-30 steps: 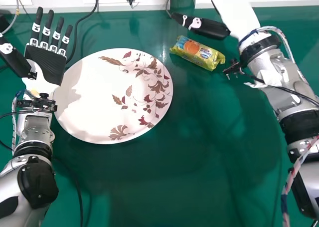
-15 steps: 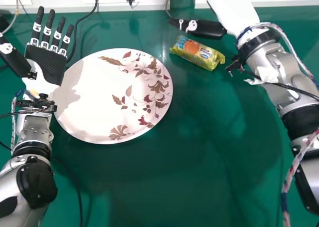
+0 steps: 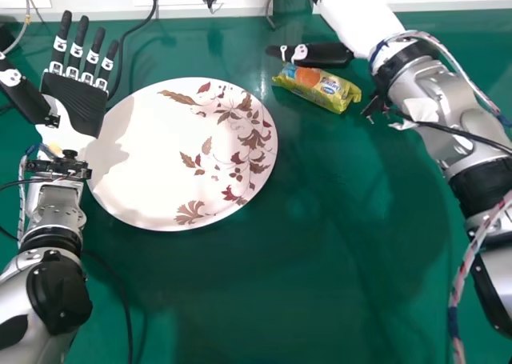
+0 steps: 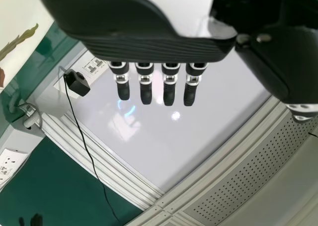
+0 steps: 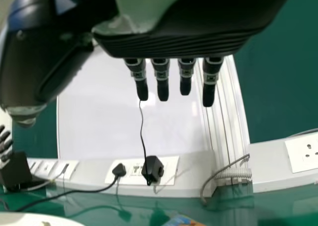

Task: Pick up biscuit and place it in the plate

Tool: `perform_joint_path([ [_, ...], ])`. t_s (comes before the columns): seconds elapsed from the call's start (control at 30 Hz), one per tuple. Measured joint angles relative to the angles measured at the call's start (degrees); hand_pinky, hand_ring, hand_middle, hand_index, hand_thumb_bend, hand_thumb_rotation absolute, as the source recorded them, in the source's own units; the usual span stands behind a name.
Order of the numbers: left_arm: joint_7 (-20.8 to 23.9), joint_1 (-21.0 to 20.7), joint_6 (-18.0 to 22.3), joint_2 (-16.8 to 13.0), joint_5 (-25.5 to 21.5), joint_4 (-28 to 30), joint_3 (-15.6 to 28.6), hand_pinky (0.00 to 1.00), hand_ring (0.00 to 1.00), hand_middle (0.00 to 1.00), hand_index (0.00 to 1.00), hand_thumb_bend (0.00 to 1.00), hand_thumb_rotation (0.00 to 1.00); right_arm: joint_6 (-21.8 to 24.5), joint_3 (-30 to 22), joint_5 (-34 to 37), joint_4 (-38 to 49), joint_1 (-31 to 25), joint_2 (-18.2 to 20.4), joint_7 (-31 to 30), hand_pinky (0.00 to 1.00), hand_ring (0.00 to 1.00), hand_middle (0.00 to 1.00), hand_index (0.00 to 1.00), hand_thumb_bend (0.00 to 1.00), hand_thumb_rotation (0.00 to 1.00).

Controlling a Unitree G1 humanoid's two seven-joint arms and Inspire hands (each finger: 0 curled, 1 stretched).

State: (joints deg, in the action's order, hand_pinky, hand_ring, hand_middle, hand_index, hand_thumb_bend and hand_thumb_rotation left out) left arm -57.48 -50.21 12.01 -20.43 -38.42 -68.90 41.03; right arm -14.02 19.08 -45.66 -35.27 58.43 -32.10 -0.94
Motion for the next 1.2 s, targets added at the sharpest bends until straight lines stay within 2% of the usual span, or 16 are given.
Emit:
perform_joint_path([
  [0.7, 0.9, 0.0, 0.1, 0.1, -0.5, 0.3, 0.1, 1.00, 0.99, 1.00, 0.98, 1.00, 0.76, 4.5, 7.0, -4.7, -13.2, 8.4, 2.4, -0.7, 0.91, 1.00, 1.00, 1.00, 1.00, 0.53],
  [0.87, 0.9, 0.0, -0.1, 0.1, -0.6, 0.6, 0.1, 1.00, 0.99, 1.00, 0.98, 1.00, 0.77, 6.1, 8.9, -5.6, -16.4, 9.6, 3.4, -0.7, 0.92, 1.00, 1.00, 1.00, 1.00, 0.49],
  [1.2, 0.8, 0.0, -0.3, 0.1, -0.6, 0.6, 0.1, 1.00, 1.00, 1.00, 1.00, 1.00, 0.79, 7.3, 11.1, -5.7, -21.9, 11.1, 5.2, -1.0, 0.91, 1.00, 1.00, 1.00, 1.00, 0.49],
])
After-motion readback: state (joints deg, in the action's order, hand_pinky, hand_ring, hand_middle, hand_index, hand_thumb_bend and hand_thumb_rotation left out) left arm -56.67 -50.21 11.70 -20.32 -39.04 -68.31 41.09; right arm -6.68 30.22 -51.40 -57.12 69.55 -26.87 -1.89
